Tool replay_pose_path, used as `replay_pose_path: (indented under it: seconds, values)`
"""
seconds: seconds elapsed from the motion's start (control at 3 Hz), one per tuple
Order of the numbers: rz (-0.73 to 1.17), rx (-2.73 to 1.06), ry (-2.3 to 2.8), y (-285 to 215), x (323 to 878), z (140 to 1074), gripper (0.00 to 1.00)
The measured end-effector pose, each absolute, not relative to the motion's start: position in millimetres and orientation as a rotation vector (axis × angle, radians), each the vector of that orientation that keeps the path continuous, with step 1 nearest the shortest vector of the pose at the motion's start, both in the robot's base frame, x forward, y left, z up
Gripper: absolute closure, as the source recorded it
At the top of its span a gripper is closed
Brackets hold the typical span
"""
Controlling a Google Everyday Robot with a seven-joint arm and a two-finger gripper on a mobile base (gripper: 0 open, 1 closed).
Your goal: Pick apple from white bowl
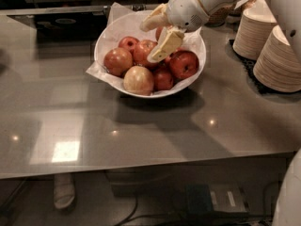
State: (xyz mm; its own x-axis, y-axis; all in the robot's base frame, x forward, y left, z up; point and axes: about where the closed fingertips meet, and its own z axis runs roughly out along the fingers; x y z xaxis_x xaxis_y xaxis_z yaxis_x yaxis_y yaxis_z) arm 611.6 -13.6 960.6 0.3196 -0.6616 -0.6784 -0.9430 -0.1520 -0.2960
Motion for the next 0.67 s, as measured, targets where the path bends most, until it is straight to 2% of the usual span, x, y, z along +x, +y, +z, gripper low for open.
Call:
replay_pose_path:
  seconds: [0.67]
  values:
    - [0.51,-1.931,1.48,-17.7,622.1,937.6,0.39]
